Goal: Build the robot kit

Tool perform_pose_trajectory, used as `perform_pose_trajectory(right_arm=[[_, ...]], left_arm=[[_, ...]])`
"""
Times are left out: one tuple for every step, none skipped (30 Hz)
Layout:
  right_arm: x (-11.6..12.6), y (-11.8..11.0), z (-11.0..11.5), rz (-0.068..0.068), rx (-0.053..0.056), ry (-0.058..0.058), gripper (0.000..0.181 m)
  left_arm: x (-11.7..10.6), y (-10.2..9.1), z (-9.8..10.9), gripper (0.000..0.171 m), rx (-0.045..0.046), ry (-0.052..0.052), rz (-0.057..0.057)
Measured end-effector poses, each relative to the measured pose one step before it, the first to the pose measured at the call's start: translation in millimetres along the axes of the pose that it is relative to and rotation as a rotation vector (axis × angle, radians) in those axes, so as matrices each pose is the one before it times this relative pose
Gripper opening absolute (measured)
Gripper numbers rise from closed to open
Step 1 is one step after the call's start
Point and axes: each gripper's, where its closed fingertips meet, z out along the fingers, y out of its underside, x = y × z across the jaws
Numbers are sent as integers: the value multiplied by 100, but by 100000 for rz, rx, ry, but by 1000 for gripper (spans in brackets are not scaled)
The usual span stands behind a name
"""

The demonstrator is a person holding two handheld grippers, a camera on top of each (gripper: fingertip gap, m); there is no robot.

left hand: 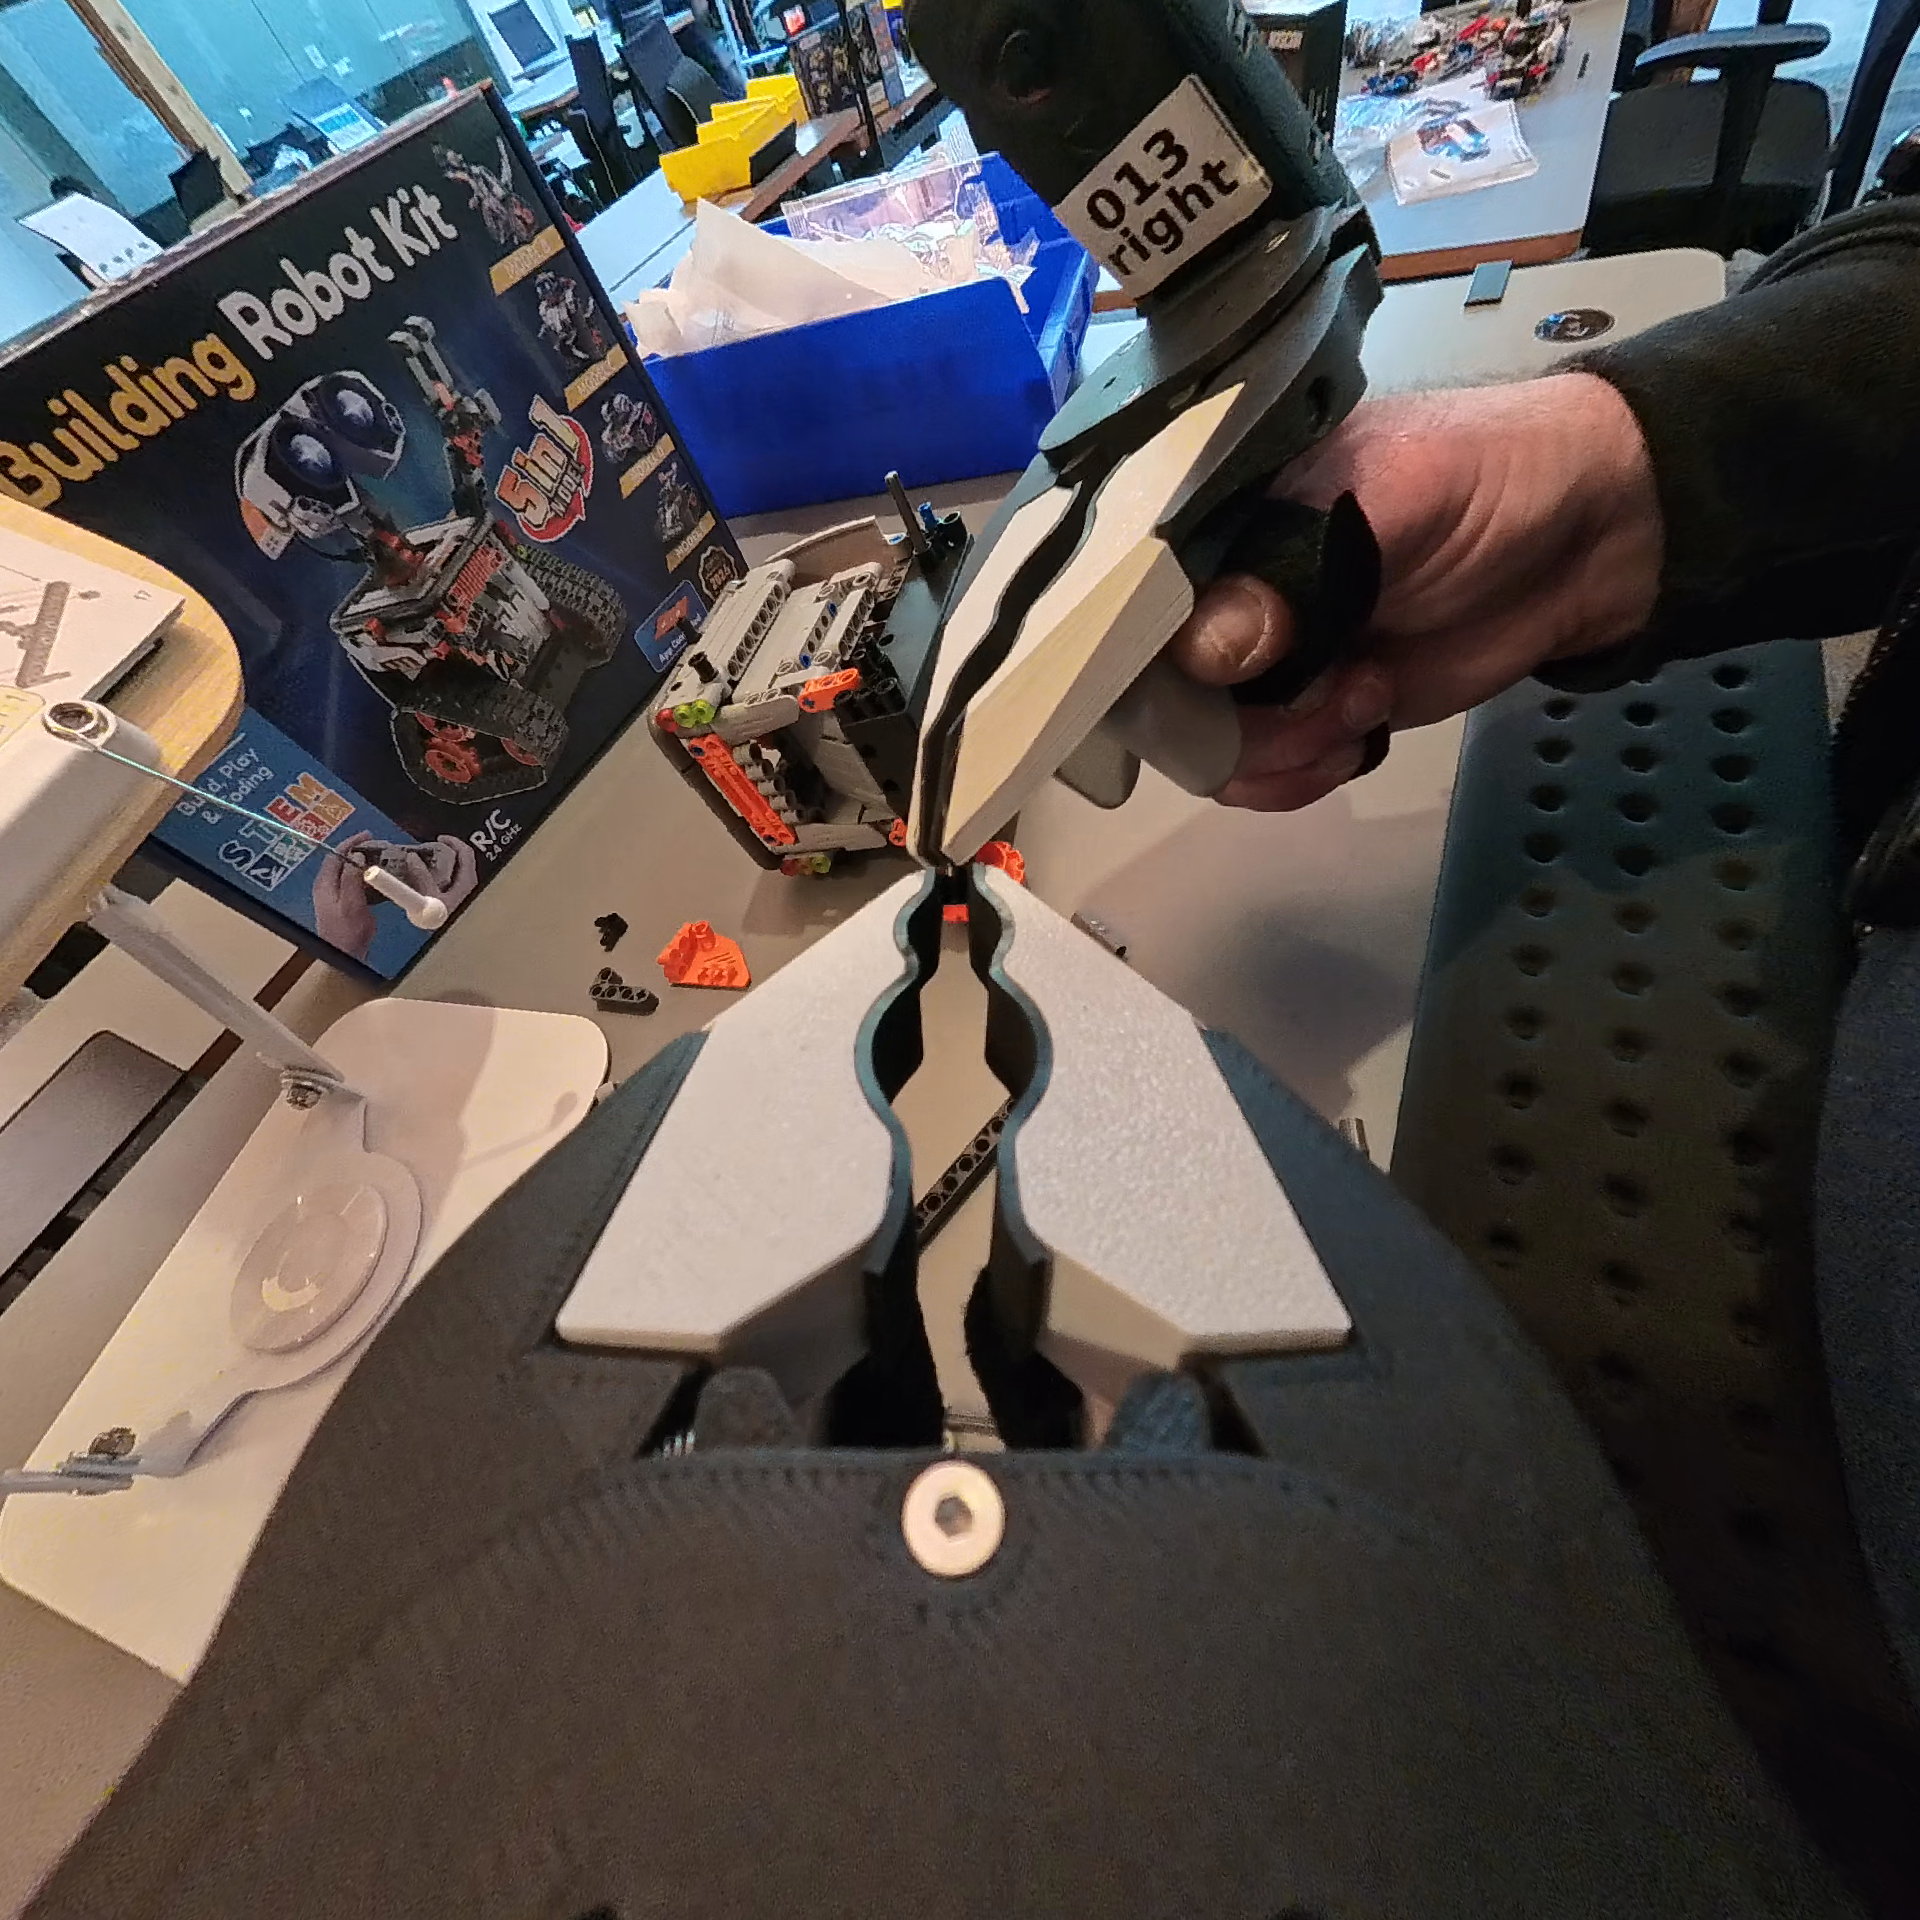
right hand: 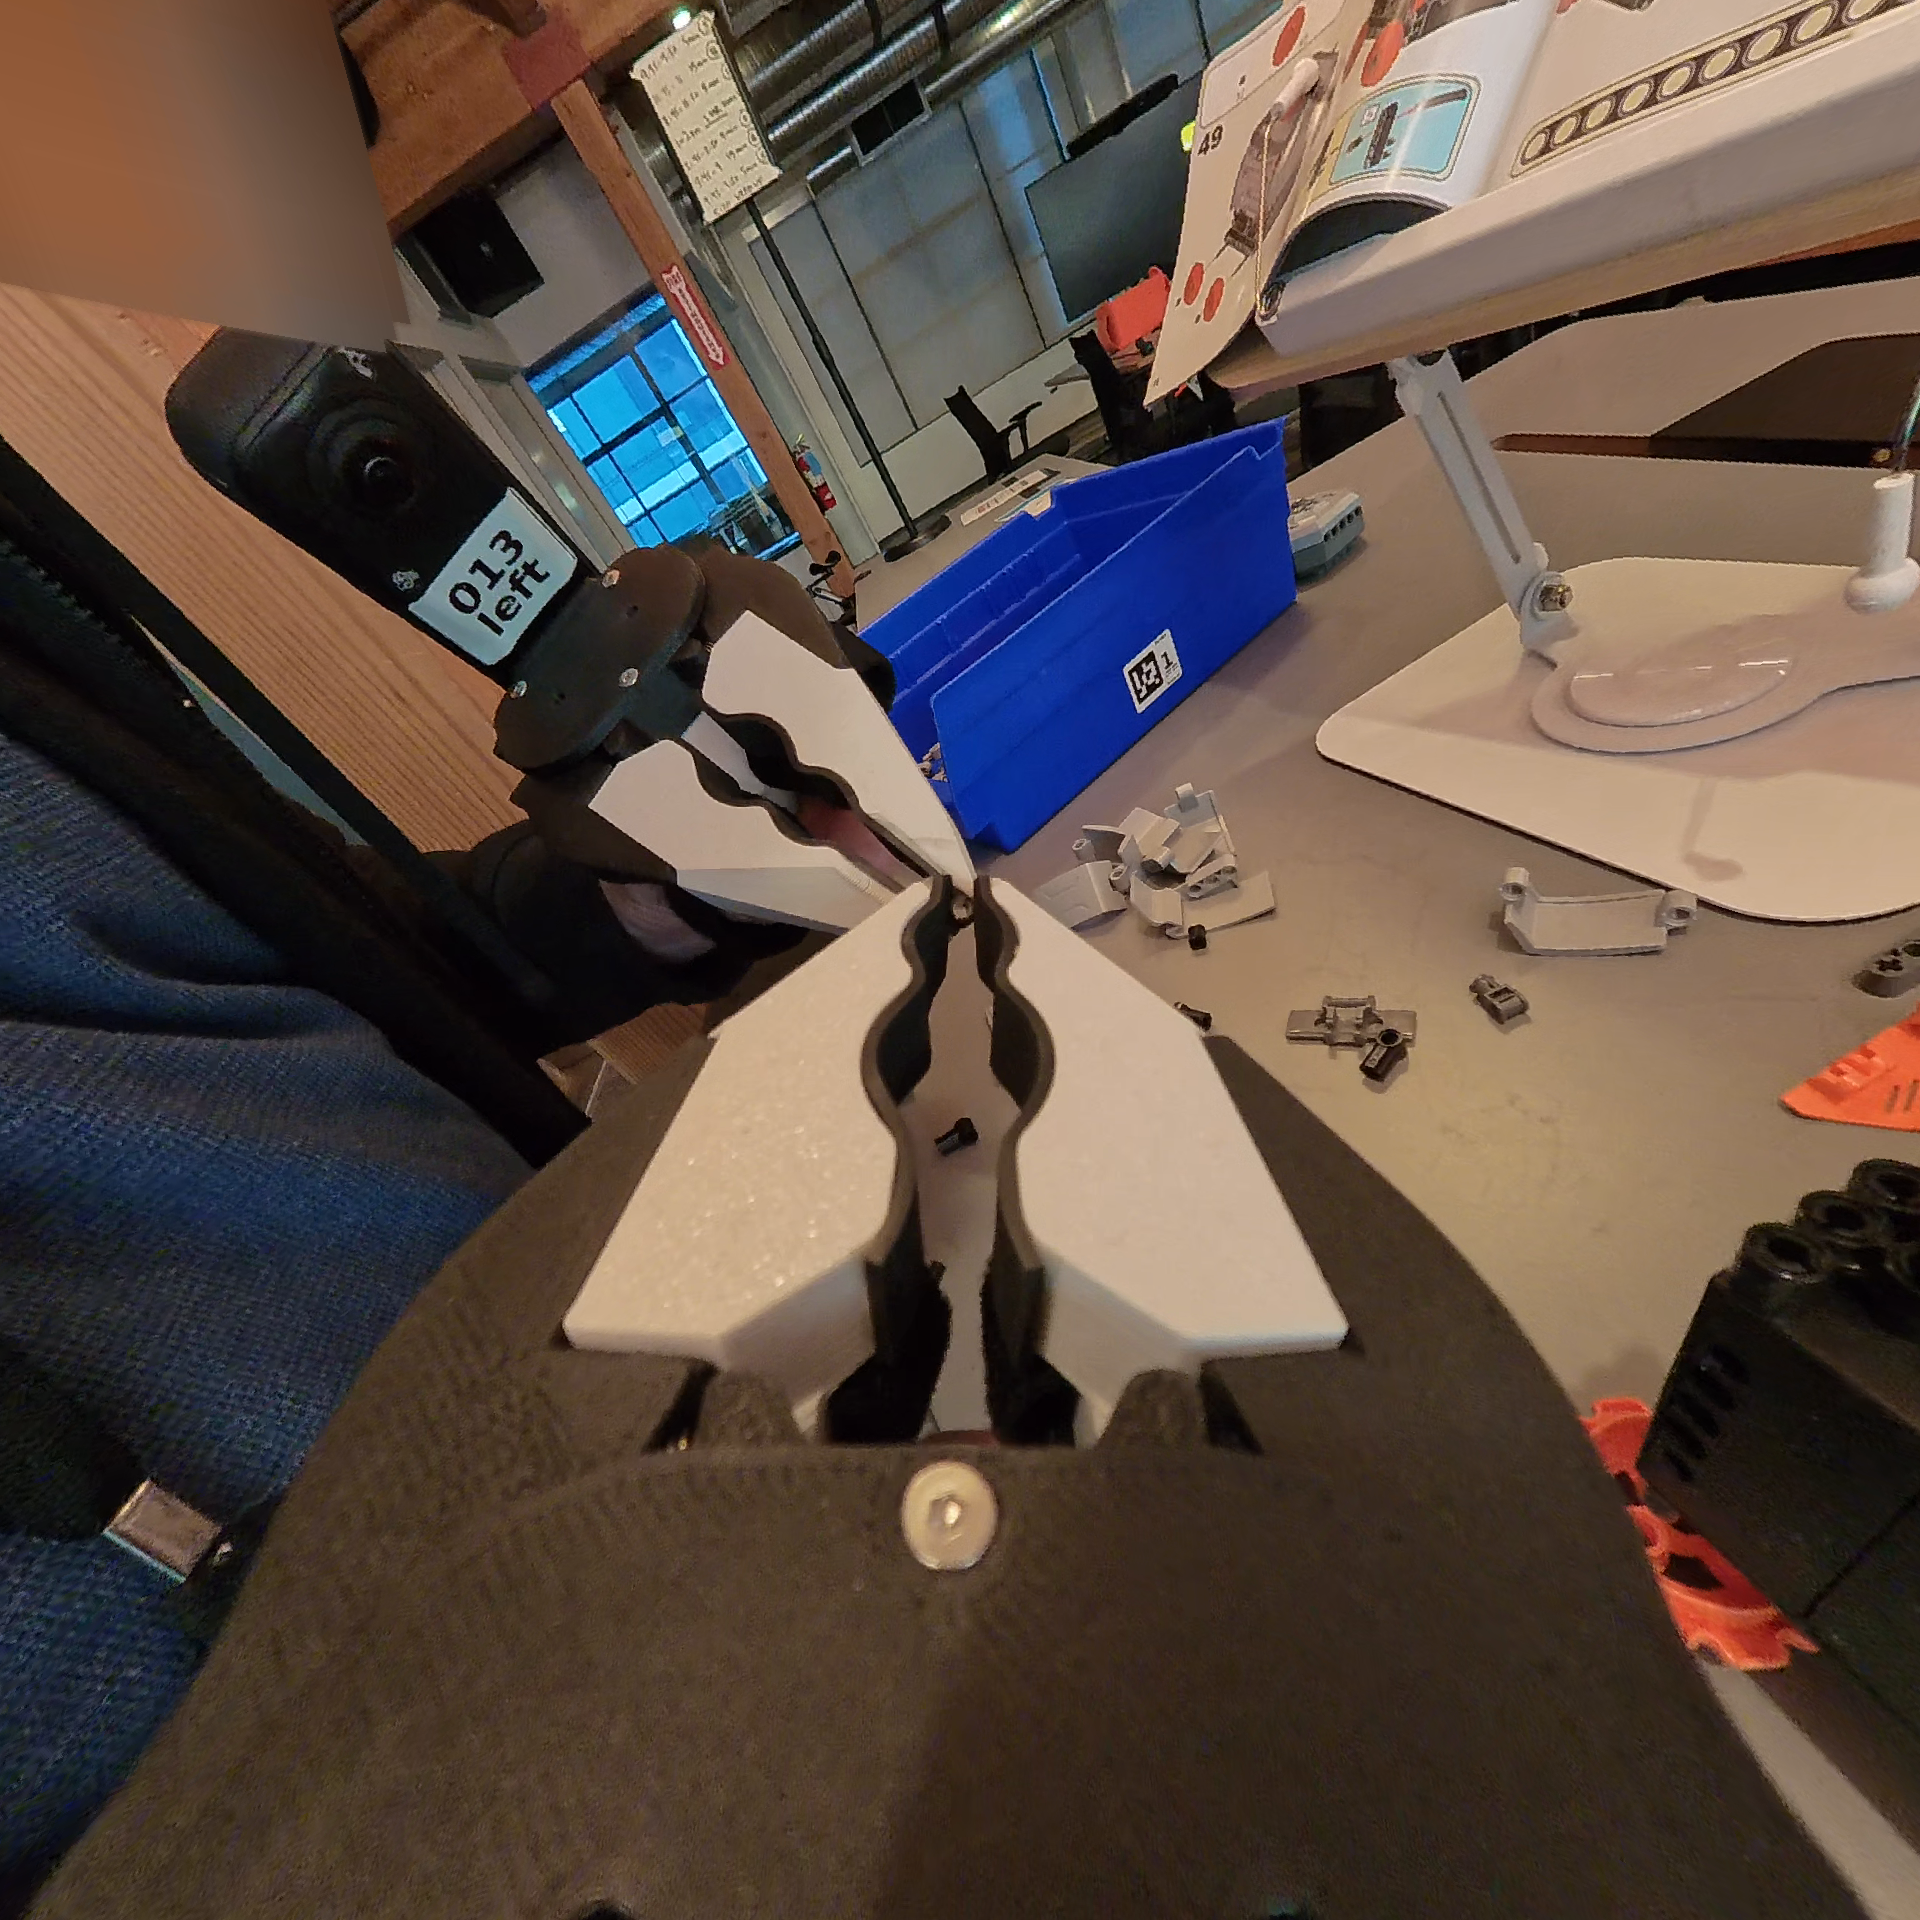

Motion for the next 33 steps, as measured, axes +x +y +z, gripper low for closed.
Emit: perform_pose_trajectory(right_arm=[[2,-5,-23,-227,95,142,2],[-15,-8,-24,-149,158,142,2],[-11,-6,-35,16,232,92,2],[-7,0,-43,-19,122,137,2],[15,21,-45,-195,-79,272,2],[18,51,-41,-184,-217,307,2],[26,46,-40,-66,-109,237,2],[8,21,-51,-23,119,195,2],[19,30,-43,96,137,186,2],[16,53,-41,95,-17,204,2],[17,49,-44,-97,-84,235,2],[12,21,-43,-178,68,215,2],[-15,-14,-36,-66,184,141,2],[-9,-21,-44,-6,179,92,2],[13,5,-41,-38,-4,101,2],[28,25,-27,-12,-154,60,2],[26,25,-14,41,-109,22,2],[13,4,-13,-39,65,85,2],[12,-20,-11,-74,113,126,2],[9,-15,-5,-135,26,140,2],[15,-9,-8,-199,-20,150,2],[10,-10,-3,-178,52,95,2],[-9,-20,11,-209,34,105,2],[8,4,-1,-210,-102,135,2],[20,5,6,-133,-88,148,2],[33,-8,-5,-54,106,135,2],[11,-15,-9,50,176,51,2],[23,-20,-12,-34,148,125,2],[14,-21,-19,-143,97,217,2],[0,-25,-9,-158,70,178,2],[9,-26,-28,-84,71,81,2],[8,-13,-21,-38,29,51,2],[19,3,-29,-115,-82,88,2]], left_arm=[[15,-15,4,3,395,115,-379],[-1,-13,4,3,277,54,-287],[23,-29,18,3,256,-30,-164],[18,-19,27,3,155,-2,-203],[34,-4,35,3,99,98,-273],[37,24,46,4,62,186,-453],[27,28,45,3,113,120,-339],[33,1,46,3,259,-44,-173],[25,4,48,3,175,1,-275],[43,21,54,3,105,120,-347],[31,26,39,4,141,143,-275],[28,6,30,4,217,46,-181],[21,-24,31,3,270,-30,-191],[17,-44,23,3,388,-77,-284],[18,-22,31,4,305,-15,-416],[22,14,38,3,57,65,-345],[12,36,41,3,60,94,-197],[-3,5,13,3,241,-31,-268],[-16,-26,21,3,217,-84,-332],[-8,-8,16,3,138,-91,-230],[-6,5,14,3,60,-17,-315],[-12,-7,10,4,258,-76,-261],[-8,-22,-16,3,287,-24,-217],[-3,4,0,4,126,104,-256],[-14,25,2,4,51,108,-265],[-27,5,8,4,185,-92,-280],[-18,-7,2,4,266,-149,-248],[-17,-1,7,4,212,-107,-255],[-18,-2,11,4,229,-55,-333],[-16,-15,10,4,289,9,-579],[-6,-36,1,4,376,-44,-573],[-12,-26,21,4,287,-115,-348],[15,-7,33,4,125,-79,-178]])
